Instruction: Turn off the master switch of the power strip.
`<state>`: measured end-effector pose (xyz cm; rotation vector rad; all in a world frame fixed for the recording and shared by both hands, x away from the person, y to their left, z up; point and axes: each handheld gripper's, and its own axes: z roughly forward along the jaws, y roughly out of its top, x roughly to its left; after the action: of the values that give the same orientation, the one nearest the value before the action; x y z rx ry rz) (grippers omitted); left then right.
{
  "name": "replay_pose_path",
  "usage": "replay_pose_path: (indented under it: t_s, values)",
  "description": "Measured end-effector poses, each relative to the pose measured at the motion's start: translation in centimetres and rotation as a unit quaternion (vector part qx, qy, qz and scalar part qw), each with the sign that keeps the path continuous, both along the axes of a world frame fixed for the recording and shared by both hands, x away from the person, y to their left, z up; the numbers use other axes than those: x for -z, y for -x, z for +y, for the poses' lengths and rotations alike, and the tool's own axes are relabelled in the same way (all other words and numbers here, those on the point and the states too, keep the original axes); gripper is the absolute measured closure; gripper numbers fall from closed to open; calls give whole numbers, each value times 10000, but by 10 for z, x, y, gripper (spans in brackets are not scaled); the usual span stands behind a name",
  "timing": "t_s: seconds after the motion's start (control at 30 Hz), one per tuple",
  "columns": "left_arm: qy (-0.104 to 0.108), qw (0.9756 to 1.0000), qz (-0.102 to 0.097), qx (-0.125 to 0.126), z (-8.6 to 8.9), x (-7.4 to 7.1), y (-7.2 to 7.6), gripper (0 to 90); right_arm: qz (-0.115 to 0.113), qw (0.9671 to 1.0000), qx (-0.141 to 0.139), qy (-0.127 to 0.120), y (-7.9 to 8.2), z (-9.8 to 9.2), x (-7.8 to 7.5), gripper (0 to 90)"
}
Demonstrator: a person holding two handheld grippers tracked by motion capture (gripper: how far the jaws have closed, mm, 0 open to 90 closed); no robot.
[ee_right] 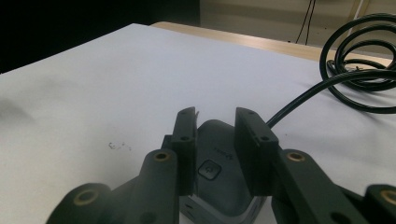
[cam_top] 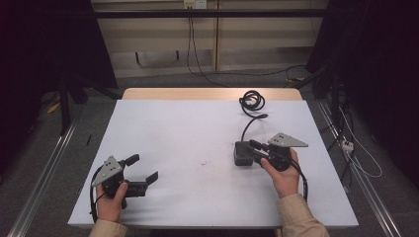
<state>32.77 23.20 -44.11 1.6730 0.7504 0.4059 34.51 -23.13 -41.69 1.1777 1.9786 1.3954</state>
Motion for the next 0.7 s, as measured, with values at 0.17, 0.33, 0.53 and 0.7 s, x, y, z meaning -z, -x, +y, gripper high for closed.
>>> replay_pose_path:
  t_s: [0.17,0.33,0.53,0.7]
  values:
    - [-7,10000,-2,4,0,0,0,24,-3,10000,-1,23,-1,-1,0,726]
    - [-18,10000,1,5,0,0,0,25,54,10000,-6,8,-2,-2,1,765]
    - [-15,10000,2,-2,0,0,0,25,104,9999,-30,0,-3,-2,2,788]
    - [-12,10000,1,-4,0,0,0,25,118,9999,-50,-13,-4,-2,2,801]
